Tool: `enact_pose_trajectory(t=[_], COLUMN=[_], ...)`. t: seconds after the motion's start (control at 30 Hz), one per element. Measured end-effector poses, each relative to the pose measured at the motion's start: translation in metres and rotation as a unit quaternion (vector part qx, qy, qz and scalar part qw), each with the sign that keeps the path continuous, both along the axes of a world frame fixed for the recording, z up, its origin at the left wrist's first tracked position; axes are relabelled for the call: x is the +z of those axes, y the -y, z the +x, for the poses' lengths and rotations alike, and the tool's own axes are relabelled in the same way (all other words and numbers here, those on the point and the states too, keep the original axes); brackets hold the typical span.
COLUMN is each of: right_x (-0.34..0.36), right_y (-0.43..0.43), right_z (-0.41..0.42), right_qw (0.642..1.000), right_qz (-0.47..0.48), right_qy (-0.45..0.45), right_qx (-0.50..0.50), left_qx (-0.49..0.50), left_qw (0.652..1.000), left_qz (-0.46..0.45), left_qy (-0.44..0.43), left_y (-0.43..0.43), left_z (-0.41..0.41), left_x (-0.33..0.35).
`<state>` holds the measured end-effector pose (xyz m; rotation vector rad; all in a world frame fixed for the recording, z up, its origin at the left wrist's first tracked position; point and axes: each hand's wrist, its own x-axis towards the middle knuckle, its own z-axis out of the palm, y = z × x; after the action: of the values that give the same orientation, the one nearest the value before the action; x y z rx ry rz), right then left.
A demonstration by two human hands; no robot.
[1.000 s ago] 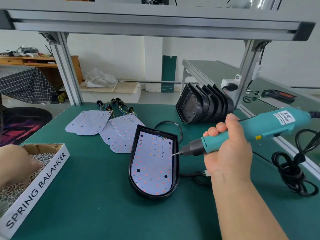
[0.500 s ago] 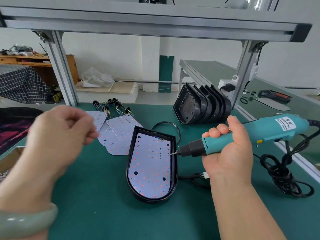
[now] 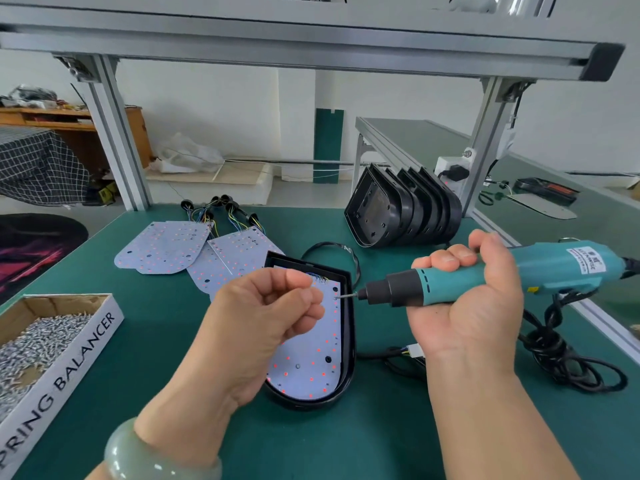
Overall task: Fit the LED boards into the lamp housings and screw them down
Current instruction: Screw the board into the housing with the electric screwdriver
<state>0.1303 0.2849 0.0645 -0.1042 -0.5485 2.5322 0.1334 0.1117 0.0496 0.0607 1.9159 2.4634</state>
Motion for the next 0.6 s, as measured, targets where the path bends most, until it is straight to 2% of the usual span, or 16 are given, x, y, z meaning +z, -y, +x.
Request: enact_pose_trajectory(t=[0.17, 0.3, 0.43, 0.6], right_x=[0.001, 0.001, 0.001, 0.0], right_y=[0.0, 0.0, 0.002, 0.004], right_z=[0.001, 0.002, 0.002, 0.001], right_qw=[1.0, 0.999, 0.999, 0.999], right_qz=[-0.016, -0.023, -0.027, -0.029], right_qy=[-0.01, -0.016, -0.016, -0.018], right_qx=[0.013, 0.016, 0.022, 0.028], left_qx=[-0.003, -0.007, 0.019, 0.003], left_qw=[0.991, 0.997, 0.996, 0.999], left_qz=[-0.121, -0.074, -0.08, -0.048], left_qy=[-0.051, -0.03, -0.023, -0.005], left_y=[-0.001, -0.004, -0.01, -0.016], left_z=[0.004, 0.005, 0.006, 0.009], left_x=[-0.002, 0.0, -0.001, 0.001])
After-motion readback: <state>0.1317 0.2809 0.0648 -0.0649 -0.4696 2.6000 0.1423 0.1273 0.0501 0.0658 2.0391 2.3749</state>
